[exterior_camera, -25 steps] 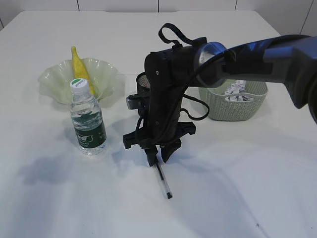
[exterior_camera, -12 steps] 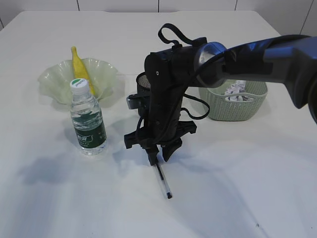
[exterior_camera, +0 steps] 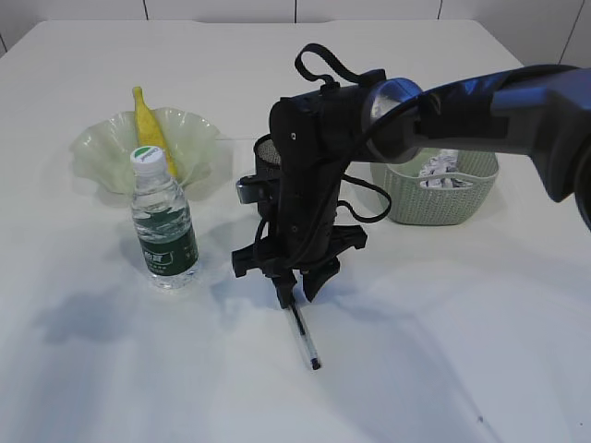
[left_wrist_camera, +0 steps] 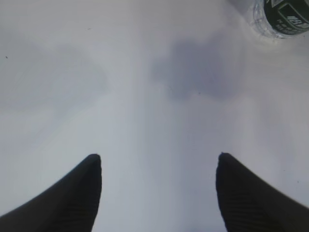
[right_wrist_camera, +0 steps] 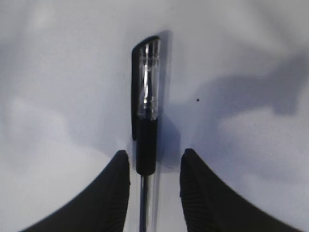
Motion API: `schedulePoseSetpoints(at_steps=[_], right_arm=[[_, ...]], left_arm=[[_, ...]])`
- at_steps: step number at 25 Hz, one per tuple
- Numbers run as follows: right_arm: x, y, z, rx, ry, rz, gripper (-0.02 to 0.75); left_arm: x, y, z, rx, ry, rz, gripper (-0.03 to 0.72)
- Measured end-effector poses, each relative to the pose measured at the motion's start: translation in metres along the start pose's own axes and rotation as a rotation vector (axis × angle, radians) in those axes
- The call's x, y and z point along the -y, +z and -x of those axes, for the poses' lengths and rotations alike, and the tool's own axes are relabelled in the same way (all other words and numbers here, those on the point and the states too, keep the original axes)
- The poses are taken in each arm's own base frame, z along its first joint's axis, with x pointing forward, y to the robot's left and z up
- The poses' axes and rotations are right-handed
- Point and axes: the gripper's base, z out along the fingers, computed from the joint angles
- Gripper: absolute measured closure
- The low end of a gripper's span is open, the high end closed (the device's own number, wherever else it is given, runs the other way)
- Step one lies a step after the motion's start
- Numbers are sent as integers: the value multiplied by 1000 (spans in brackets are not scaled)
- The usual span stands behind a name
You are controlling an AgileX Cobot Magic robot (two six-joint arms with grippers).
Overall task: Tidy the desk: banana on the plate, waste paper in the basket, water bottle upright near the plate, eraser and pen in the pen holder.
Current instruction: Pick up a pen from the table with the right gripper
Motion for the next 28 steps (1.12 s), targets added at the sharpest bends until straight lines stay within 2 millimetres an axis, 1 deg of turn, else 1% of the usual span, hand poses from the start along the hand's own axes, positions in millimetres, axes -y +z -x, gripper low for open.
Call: schedulePoseSetpoints(at_steps=[10,17,25,28], right_arm=[[0,0,-1,-7,0,-2,472],[-6,0,-3,-8,-16,-4,472],[-5,0,-2,-5,-21,-13,472],[-5,5,-2,-14,-21,-17,472]], left_arm=[[0,0,0,0,0,0,168],[0,0,1,6,0,-1,168],[0,0,1,14,0,-2,168],[0,0,2,22,0,-2,168]])
